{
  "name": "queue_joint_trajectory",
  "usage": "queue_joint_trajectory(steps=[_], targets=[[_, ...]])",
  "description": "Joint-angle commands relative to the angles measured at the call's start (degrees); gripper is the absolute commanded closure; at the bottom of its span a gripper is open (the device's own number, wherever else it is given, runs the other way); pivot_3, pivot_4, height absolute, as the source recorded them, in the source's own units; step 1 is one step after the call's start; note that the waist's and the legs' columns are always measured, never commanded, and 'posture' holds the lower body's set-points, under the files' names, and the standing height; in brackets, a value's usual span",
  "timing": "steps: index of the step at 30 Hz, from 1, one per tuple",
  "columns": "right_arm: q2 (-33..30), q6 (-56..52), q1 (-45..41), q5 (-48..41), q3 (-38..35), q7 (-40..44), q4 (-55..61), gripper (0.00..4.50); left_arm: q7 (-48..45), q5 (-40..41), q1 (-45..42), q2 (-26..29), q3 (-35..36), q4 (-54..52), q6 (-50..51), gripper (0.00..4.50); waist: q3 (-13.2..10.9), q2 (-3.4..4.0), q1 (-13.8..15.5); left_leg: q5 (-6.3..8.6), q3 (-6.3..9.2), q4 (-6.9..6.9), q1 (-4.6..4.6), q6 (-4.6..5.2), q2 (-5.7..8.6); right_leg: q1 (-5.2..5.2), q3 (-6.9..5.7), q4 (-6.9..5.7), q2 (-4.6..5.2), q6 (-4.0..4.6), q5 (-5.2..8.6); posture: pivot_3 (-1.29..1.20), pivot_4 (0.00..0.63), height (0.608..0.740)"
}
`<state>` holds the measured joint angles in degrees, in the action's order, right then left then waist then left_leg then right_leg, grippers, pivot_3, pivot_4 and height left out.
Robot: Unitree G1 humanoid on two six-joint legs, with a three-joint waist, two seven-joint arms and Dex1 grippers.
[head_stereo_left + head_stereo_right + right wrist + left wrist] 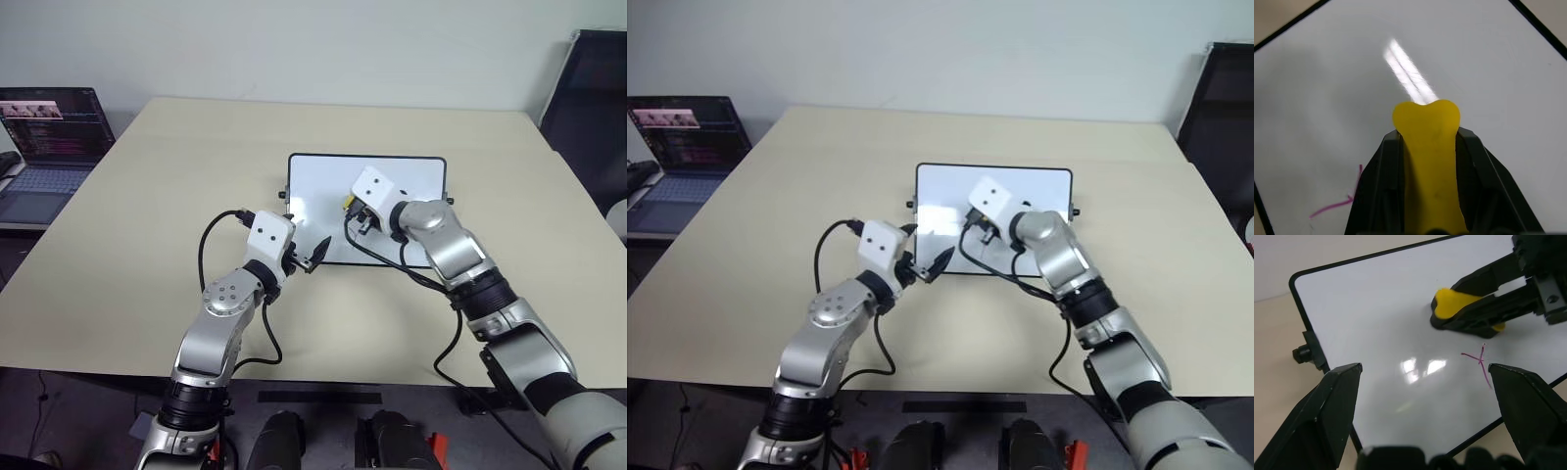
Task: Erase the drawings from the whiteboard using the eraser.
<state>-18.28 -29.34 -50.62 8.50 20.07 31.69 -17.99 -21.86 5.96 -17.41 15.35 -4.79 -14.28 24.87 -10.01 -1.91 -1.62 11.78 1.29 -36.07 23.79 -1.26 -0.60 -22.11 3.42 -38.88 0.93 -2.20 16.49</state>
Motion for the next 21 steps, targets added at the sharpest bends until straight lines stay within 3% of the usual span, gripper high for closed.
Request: queue_joint_trajectory(steps=[1,8,21], targets=[[-4.6,-2.7,4.3,1.6,-1.8,0.7,1.7,3.44,-0.1,0.4,-1.2,-0.1,0.0,-2.2,-0.4,0.00,0.0,0.00,0.2,0.00,0.02,-0.01,0.00,0.00,0.01,0.02,-0.01,0.01,0.00,0.00,0.00,0.00,0.150,0.740],[-7.1,-5.0,7.7,1.2,-2.5,1.0,6.2,3.44,-0.5,0.5,-1.8,0.0,0.1,-1.4,-0.6,0.00,0.0,-0.01,0.1,-0.02,0.02,-0.01,-0.02,0.02,-0.02,0.05,-0.04,0.03,0.07,-0.04,0.03,0.00,0.150,0.740],[-0.4,-2.7,2.2,1.6,-0.3,-0.3,-0.1,3.44,-0.3,0.6,-1.2,0.0,0.1,-2.1,-0.3,0.00,0.0,-0.01,-1.4,-0.04,-0.12,-0.01,-0.22,0.04,-0.10,0.09,0.13,-0.02,0.02,-0.15,0.07,0.00,0.150,0.740]])
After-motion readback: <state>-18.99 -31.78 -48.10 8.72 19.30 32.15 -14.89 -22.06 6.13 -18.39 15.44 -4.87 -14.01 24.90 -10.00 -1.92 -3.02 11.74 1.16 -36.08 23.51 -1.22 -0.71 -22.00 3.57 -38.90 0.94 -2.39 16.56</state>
